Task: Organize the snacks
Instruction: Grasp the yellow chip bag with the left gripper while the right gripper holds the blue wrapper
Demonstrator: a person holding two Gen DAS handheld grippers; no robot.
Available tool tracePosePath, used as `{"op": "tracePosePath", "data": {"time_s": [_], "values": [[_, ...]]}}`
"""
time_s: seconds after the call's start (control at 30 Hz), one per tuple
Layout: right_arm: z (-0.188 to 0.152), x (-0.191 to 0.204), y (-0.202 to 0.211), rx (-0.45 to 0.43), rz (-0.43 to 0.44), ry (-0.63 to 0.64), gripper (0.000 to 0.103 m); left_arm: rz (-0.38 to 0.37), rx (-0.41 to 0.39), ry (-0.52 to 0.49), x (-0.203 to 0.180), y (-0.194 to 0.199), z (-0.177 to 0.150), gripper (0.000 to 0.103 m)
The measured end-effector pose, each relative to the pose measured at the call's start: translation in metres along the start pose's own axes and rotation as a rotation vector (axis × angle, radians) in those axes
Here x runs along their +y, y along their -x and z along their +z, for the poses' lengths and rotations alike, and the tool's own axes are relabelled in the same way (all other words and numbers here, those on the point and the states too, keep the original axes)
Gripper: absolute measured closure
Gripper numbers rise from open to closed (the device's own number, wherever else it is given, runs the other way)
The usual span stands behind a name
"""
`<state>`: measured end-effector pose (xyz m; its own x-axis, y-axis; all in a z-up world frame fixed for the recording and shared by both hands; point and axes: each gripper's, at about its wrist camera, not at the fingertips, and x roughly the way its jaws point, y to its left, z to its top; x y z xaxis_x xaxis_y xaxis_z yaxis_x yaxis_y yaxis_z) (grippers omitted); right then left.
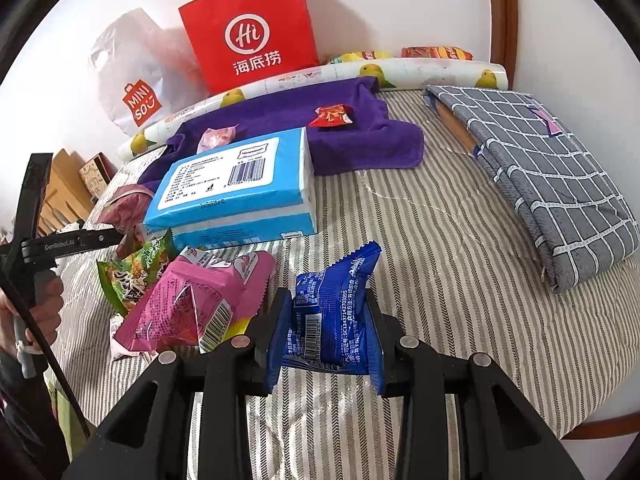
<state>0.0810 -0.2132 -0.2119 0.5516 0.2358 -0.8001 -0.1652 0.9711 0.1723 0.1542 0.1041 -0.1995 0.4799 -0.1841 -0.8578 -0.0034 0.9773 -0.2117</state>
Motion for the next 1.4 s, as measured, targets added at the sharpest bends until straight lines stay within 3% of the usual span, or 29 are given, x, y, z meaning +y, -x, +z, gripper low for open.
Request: {"op": "tracePosePath", "data": {"time_s": [0.13,0.2,0.23,0.27,0.37,0.63,0.8,0.9,1.1,1.3,1.33,1.4], "values": [[0.002,0.001,-0.003,0.005,-0.007,0.002,0.069,-0.032,0.001,-0.023,-0.001,-0.009,0.003,0.028],[0.002,0.002,-0.004,0.008,-0.01,0.002,0.069,-0.069,-0.003,-0.029,-0.001,-0.01,0.003,0.041],[0.002,0.002,-0.005,0.01,-0.011,0.002,0.069,-0.099,-0.002,-0.028,0.0,-0.009,0.002,0.056],[0.002,0.004,-0.005,0.012,-0.012,0.001,0.069,-0.135,0.002,-0.02,0.001,-0.008,0.001,0.059],[0.002,0.007,-0.006,0.013,-0.008,0.008,0.069,-0.114,-0.01,-0.028,0.001,-0.003,-0.004,0.064],[-0.001,0.017,-0.001,0.004,0.007,0.027,0.069,-0.133,-0.007,0.009,0.019,0.02,-0.022,0.067],[-0.003,0.02,0.003,-0.001,0.016,0.031,0.069,-0.098,-0.003,-0.008,0.017,0.028,-0.032,0.065],[-0.004,0.02,0.004,-0.002,0.022,0.031,0.069,-0.068,0.0,-0.016,0.013,0.022,-0.03,0.057],[-0.008,0.021,0.01,-0.003,0.028,0.029,0.069,-0.06,-0.018,0.061,0.022,0.001,-0.019,0.057],[-0.015,0.021,0.017,-0.002,0.031,0.027,0.069,-0.062,-0.045,0.052,0.021,0.008,-0.02,0.064],[-0.015,0.021,0.018,-0.004,0.03,0.027,0.069,-0.056,-0.048,0.046,0.02,0.011,-0.021,0.071],[-0.017,0.021,0.021,-0.008,0.029,0.026,0.069,-0.05,-0.05,0.039,0.018,0.019,-0.025,0.071]]}}
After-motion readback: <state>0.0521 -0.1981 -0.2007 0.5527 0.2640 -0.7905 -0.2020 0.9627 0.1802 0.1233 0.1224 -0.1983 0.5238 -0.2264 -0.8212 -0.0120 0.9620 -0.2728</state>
